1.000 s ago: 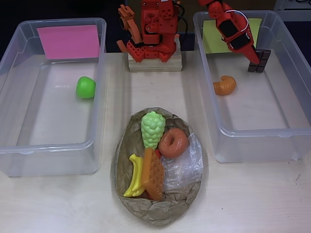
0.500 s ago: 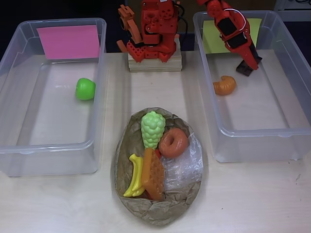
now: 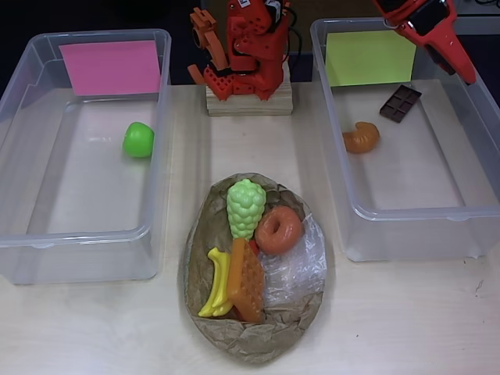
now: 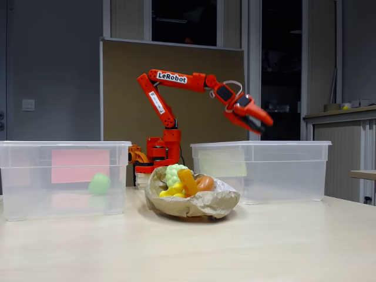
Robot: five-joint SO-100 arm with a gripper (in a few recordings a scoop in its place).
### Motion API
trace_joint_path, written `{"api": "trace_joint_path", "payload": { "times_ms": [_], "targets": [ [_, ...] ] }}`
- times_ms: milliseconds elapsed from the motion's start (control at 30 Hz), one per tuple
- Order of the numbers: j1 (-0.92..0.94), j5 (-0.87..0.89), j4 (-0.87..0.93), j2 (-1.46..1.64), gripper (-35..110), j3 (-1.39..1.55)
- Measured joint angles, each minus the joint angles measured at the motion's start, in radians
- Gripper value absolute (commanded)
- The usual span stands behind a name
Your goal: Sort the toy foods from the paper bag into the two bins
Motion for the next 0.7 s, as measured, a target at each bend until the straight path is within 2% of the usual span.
{"api": "trace_joint_path", "payload": {
  "times_ms": [133, 367, 533, 700],
  "targets": [
    [0.199, -0.058, 0.044, -0.006, 29, -0.061],
    [0.489, -0.144, 0.089, -0.163, 17, -0.250],
    [0.609, -0.186, 0.130, -0.255, 15, -0.356],
    [0.696, -0.152, 0.133, -0.342, 15, -0.408]
  ]
}}
